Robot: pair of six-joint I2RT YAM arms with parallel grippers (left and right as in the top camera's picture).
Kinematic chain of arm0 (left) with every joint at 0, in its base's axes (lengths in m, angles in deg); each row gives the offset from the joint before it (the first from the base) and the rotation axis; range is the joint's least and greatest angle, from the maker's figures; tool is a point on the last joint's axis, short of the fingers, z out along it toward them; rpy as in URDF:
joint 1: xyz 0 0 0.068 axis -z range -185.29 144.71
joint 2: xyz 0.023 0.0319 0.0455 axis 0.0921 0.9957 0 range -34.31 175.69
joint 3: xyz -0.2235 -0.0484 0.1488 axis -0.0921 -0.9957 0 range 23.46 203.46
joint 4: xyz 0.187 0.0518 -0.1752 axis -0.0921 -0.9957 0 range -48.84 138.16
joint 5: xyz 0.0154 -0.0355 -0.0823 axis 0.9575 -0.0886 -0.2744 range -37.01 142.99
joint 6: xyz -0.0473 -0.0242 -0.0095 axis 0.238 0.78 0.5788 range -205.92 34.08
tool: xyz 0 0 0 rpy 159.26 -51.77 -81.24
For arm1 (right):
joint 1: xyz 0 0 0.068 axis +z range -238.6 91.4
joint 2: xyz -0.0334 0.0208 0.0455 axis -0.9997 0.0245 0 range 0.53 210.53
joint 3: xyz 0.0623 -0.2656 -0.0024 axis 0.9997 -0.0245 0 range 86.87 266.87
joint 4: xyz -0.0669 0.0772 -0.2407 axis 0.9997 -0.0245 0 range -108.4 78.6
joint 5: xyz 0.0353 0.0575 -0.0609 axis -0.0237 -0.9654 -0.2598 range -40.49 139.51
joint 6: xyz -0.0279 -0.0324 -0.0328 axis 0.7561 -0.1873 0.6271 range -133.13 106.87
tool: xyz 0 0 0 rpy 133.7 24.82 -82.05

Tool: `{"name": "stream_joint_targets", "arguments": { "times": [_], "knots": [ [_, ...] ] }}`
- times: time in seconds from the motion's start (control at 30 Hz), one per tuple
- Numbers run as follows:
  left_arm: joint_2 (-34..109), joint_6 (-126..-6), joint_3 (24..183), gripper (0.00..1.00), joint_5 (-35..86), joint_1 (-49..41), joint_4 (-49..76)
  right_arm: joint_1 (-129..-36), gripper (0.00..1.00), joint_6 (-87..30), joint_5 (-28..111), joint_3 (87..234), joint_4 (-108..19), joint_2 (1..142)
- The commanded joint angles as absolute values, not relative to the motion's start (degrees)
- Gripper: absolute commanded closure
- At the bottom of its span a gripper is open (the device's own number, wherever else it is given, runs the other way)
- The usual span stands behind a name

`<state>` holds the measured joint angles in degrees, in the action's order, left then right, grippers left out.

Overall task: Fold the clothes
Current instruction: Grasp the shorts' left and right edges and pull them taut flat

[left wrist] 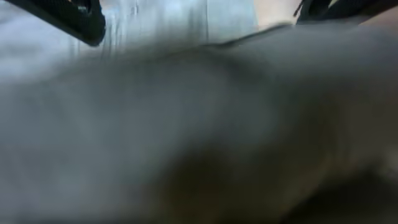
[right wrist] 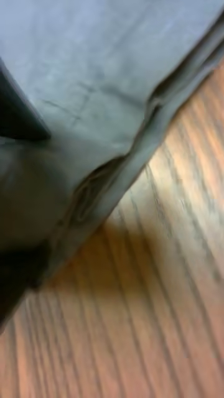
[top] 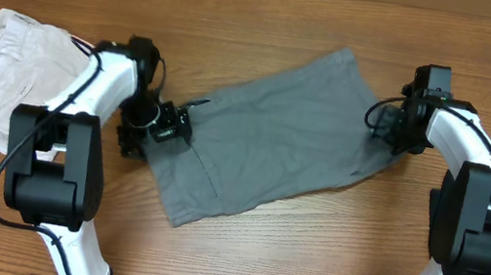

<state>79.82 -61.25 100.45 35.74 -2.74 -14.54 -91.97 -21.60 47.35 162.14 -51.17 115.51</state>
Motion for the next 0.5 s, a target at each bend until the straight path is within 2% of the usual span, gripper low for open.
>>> {"name": "stream_joint_targets", "arguments": {
  "times": [0.0,0.07,0.27,0.4,0.47],
  "knots": [
    [79.9,-61.9,97.0,0.04,33.5,-1.5,-7.9,-92.1,0.83,-22.8,46.4,161.9,-53.9,117.6],
    [80.0,-61.5,95.6,0.07,34.4,-1.4,-2.8,-92.1,0.96,-25.3,46.4,161.9,-57.1,117.6],
    [80.0,-60.6,95.6,0.13,36.8,-2.2,8.7,-92.2,0.96,-34.0,47.1,161.9,-67.4,117.6],
    [80.0,-60.2,96.7,0.15,35.3,-2.8,13.7,-92.0,0.85,-39.5,46.8,161.9,-73.2,117.6],
    [80.0,-60.2,97.5,0.14,35.1,-2.8,14.4,-91.5,0.75,-40.0,46.9,161.9,-74.3,117.6]
  ]
}}
